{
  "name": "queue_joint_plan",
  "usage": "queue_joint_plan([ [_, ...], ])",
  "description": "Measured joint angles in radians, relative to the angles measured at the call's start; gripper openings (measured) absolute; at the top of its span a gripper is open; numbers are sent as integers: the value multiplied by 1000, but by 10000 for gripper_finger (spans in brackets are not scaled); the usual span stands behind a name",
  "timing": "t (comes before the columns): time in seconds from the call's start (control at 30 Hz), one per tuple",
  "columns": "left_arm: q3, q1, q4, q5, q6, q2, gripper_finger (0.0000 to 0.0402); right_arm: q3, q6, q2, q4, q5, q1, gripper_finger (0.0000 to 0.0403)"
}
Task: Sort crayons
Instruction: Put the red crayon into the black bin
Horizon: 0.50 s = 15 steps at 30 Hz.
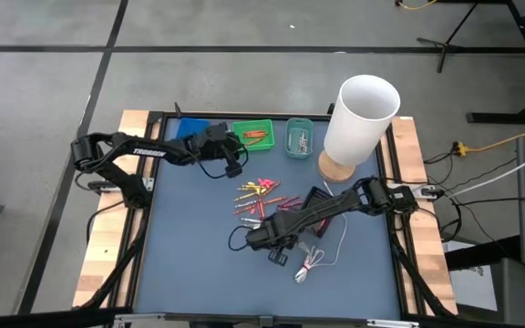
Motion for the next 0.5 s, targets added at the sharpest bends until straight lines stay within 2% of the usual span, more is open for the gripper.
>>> queue_joint_plan([
  [0.5, 0, -149, -26, 0, -67, 0, 84, 161, -77, -6, -288, 184, 0, 11],
])
